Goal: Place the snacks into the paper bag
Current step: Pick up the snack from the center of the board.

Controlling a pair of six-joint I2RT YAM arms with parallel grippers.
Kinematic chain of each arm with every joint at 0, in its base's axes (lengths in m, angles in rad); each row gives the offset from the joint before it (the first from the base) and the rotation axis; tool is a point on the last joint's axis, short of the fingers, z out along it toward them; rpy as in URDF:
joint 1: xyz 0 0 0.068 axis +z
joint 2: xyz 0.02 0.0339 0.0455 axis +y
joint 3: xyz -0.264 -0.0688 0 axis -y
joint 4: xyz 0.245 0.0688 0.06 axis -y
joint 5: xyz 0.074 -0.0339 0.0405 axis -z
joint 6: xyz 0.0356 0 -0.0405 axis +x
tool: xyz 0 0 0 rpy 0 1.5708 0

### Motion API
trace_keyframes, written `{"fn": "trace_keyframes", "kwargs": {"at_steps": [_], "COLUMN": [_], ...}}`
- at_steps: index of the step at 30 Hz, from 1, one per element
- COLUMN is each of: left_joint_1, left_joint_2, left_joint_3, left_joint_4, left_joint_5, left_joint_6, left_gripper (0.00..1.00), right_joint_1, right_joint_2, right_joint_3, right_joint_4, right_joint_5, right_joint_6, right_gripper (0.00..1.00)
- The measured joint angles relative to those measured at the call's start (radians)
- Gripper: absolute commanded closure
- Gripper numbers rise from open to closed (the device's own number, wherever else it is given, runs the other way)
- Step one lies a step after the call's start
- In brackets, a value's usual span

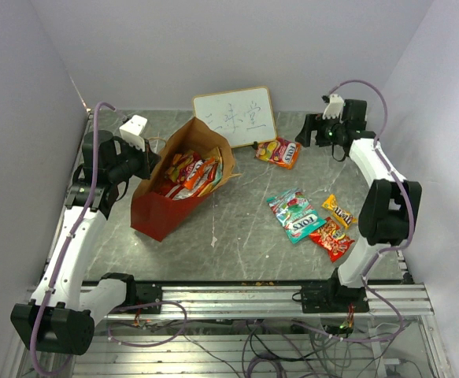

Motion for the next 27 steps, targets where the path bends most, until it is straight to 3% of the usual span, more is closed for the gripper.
{"fn": "trace_keyframes", "kwargs": {"at_steps": [9, 27], "left_joint_1": [0.000, 0.005], "left_joint_2": [0.000, 0.004], "left_joint_3": [0.000, 0.000], "left_joint_4": [0.000, 0.000], "left_joint_5": [0.000, 0.000], "left_joint_6": [0.000, 0.000], "left_gripper": [0.93, 0.93], "right_joint_1": [0.001, -0.002], "right_joint_2": [0.175, 0.325], "right_joint_3": [0.019, 0.091], "right_joint_4": [0.018, 0.058], "right_joint_5": [0.002, -0.109], "right_joint_6": [0.071, 0.162], "right_gripper": [0.18, 0.62]}}
